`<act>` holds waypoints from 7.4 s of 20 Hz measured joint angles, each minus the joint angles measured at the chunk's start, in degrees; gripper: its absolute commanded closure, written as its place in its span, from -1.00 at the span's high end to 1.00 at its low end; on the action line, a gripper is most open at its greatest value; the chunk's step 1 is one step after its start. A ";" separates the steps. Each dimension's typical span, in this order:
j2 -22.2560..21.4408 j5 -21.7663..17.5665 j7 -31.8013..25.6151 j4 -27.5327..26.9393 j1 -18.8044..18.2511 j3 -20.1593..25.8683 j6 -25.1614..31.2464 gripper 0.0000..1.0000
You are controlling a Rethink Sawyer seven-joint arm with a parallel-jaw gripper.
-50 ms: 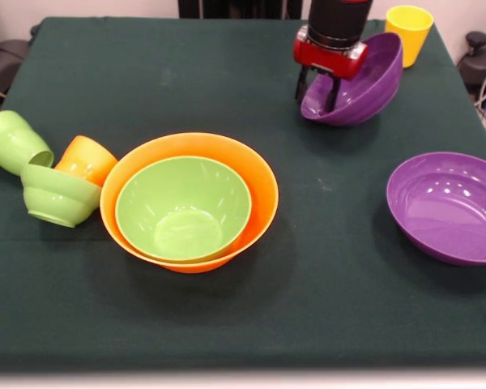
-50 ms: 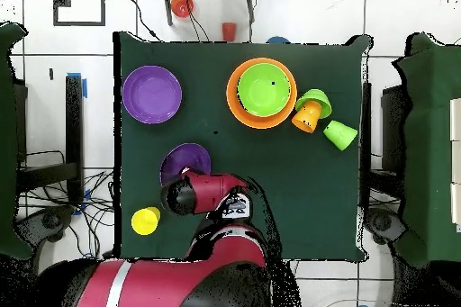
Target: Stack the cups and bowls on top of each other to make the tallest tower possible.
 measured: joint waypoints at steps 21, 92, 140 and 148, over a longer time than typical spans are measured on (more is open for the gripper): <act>-6.75 -3.37 0.00 1.87 -8.66 3.00 0.00 -1.00; -38.81 1.60 0.01 10.80 -52.81 41.90 25.68 -1.00; -19.63 -20.70 0.00 4.98 -71.79 68.71 19.31 -1.00; -14.11 -24.87 -0.59 4.50 -77.44 72.98 18.65 -1.00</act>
